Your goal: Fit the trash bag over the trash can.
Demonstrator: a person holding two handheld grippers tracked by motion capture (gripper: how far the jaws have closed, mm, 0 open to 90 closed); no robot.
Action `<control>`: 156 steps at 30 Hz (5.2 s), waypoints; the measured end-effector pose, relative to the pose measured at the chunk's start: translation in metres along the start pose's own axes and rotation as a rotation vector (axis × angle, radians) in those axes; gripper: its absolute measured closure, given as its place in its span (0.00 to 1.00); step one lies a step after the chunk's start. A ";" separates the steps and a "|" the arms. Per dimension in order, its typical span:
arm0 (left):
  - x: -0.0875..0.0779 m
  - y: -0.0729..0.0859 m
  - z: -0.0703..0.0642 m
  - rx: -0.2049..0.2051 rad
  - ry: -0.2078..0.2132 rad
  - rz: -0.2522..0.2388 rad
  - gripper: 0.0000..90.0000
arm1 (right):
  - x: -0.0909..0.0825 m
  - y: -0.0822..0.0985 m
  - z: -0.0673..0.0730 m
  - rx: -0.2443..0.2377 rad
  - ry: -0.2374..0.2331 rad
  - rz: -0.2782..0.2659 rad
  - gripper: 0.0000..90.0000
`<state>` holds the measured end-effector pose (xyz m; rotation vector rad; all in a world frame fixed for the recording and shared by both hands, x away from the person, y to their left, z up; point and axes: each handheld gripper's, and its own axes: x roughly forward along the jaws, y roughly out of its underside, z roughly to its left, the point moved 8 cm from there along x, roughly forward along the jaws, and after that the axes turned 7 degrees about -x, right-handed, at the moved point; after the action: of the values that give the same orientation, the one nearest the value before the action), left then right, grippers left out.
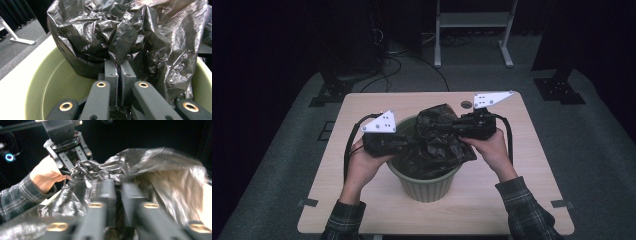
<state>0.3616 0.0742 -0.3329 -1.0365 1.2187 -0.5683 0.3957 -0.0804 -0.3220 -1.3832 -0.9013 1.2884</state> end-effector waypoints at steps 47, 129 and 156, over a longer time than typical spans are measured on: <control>-0.015 -0.085 0.018 0.050 -0.073 -0.119 0.51 | -0.038 0.022 0.005 -0.045 0.072 0.078 1.00; -0.077 0.064 0.015 -0.146 -0.195 -0.078 0.99 | -0.106 0.012 0.017 -0.015 0.236 0.056 0.64; -0.082 0.058 0.005 -0.122 -0.186 -0.104 0.99 | -0.073 0.027 -0.007 0.129 0.184 0.102 0.60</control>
<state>0.3323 0.1702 -0.3441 -1.2333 1.0498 -0.4703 0.3881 -0.1573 -0.3319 -1.4342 -0.6200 1.2497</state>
